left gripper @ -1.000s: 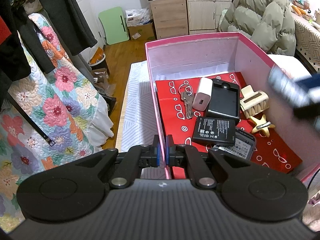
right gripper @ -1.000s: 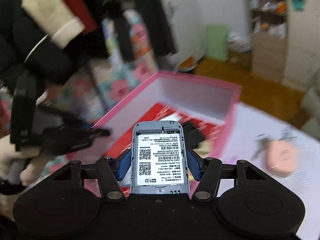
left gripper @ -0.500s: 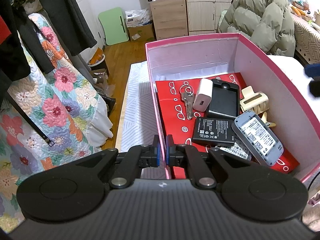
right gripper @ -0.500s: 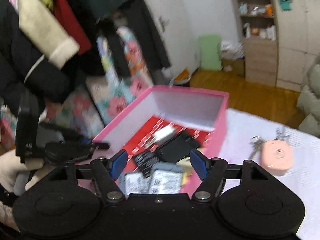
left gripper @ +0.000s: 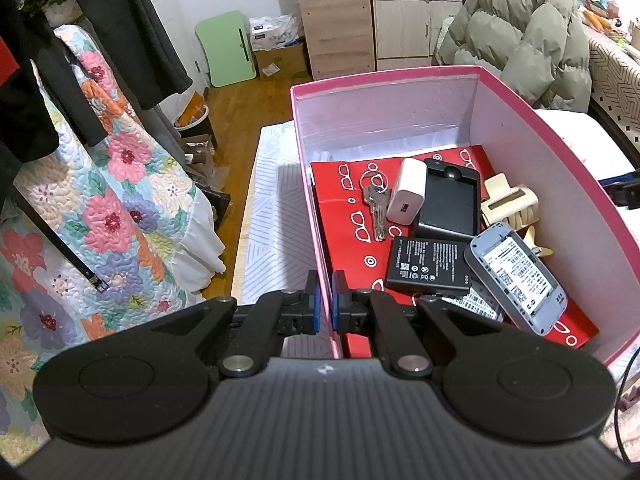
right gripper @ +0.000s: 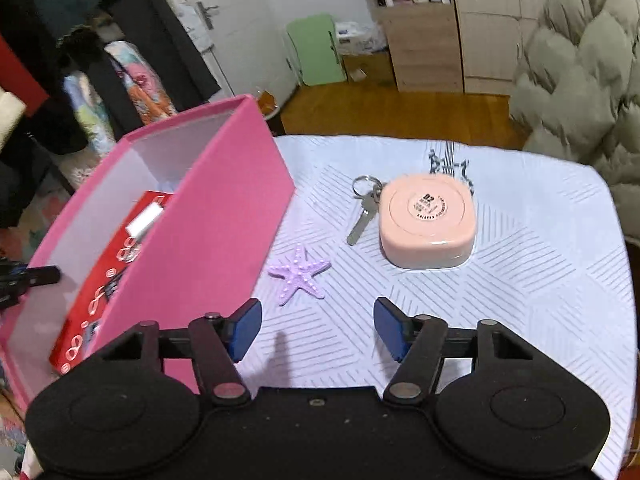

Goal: Organize rigid objects
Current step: 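Grasp the purple star clip with the right tool, then drop the purple star clip into the pink box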

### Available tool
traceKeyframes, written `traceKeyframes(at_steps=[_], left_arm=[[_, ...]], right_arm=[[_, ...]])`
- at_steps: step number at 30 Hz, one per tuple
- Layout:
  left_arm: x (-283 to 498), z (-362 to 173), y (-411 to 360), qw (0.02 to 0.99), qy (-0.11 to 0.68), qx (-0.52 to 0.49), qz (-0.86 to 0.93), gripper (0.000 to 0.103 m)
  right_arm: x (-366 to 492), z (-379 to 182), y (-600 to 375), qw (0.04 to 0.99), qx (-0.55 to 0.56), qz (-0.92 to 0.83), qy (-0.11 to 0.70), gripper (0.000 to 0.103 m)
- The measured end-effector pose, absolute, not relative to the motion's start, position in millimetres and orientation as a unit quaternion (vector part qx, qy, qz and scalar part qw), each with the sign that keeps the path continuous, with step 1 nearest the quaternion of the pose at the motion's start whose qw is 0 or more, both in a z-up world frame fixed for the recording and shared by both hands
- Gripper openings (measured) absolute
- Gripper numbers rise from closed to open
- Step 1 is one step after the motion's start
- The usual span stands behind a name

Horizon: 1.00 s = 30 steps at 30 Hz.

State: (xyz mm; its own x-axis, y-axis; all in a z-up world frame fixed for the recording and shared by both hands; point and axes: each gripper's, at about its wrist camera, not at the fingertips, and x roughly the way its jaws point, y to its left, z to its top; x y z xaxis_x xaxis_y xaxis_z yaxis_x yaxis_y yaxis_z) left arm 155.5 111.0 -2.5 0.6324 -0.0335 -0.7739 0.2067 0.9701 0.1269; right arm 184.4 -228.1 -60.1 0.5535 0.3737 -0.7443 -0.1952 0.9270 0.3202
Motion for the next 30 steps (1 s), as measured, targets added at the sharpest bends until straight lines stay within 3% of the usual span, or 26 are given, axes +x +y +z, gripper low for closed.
traceKeyframes(at_steps=[7,10,11,14,27,30], left_arm=[[166,2,109,0.891,0.436,0.106,-0.066,0.005],[169,5,108,0.890,0.439,0.109,-0.063,0.005],[170,5,108,0.890,0.439,0.108,-0.063,0.005],[171,5,109,0.891,0.436,0.109,-0.059,0.005],[173,7,111,0.893,0.437,0.094,-0.058,0.004],[173,7,109,0.893,0.438,0.090,-0.053,0.003]], right_arm=[[212,-85,-192,0.879,0.039,0.184,0.439,0.066],[218,-89,-180,0.892,-0.007,0.168,0.420,0.056],[218,-89,-178,0.893,-0.019,0.168,0.417,0.043],[215,-80,-181,0.893,-0.009,0.173,0.415,0.038],[175,25,-185,0.924,0.051,0.213,0.314,0.038],[176,38,-169,0.896,0.094,0.282,0.331,0.038]])
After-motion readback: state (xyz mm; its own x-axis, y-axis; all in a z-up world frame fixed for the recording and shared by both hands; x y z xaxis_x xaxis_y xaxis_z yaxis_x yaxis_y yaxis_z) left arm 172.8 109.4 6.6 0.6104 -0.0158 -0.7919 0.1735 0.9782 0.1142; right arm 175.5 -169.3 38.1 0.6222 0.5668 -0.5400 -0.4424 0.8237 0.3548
